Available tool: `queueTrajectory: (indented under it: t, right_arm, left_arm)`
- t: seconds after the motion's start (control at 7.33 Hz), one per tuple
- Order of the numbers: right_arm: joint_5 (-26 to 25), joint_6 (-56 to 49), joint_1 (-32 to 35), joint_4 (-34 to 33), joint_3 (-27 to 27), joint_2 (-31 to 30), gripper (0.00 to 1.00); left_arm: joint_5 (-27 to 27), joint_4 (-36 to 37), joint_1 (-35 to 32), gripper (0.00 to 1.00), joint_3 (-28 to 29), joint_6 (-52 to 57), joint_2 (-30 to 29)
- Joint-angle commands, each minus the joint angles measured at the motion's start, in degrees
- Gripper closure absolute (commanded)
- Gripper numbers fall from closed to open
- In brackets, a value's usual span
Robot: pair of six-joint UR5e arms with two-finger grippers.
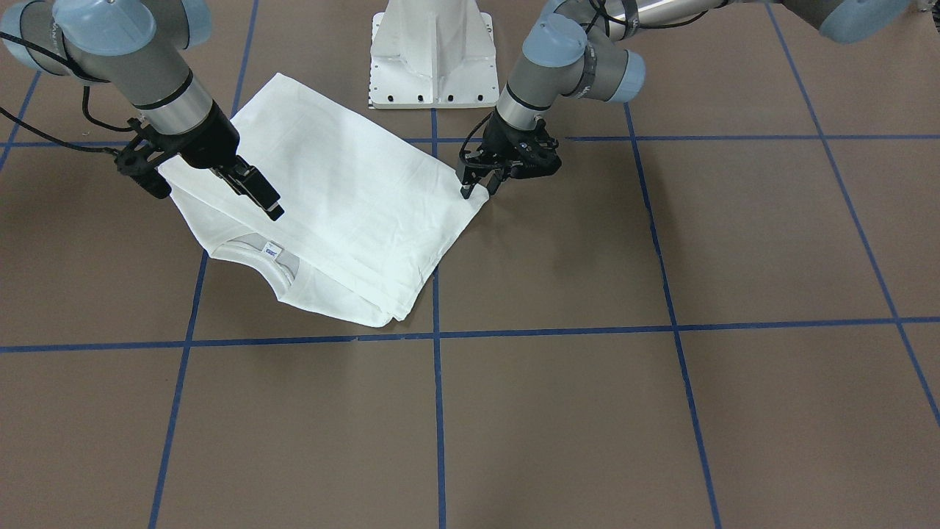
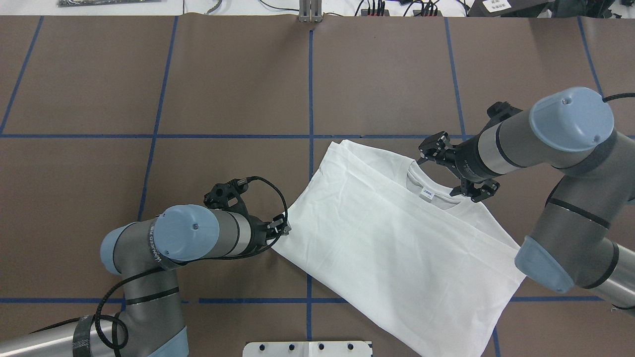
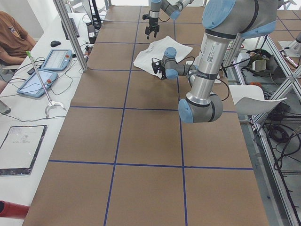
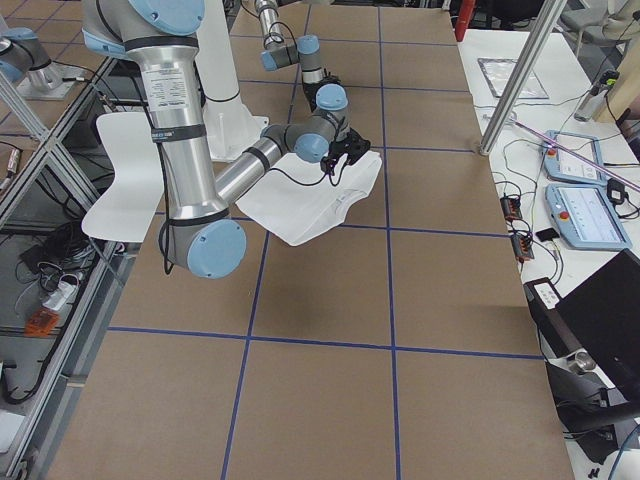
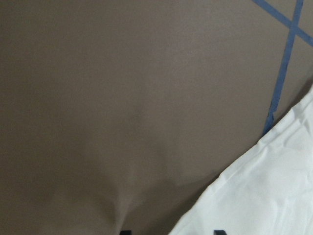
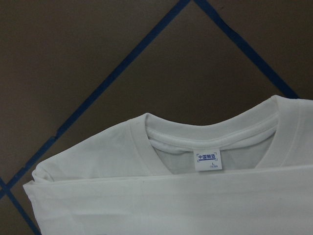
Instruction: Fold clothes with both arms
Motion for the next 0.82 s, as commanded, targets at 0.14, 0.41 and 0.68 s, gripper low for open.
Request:
queueTrajectory:
  t: [0.14, 0.41, 0.68]
  right_arm:
    - [0.16, -0.46, 0.45, -0.03, -0.38, 0.55, 0.00]
    - [0.25, -0.46, 0.88, -0.03, -0.20, 0.46, 0.00]
    - [0.51, -0.46, 0.97, -2.30, 0.85, 0.55, 0.00]
  left_arm:
    - [0.07, 3.01, 1.07, 0.38, -0.42, -0.05, -0.33]
    - [0.16, 3.01, 1.69, 0.61, -0.33, -0.13, -0.33]
    - [0.16, 3.01, 1.69, 1.00, -0.68, -0.66, -0.42]
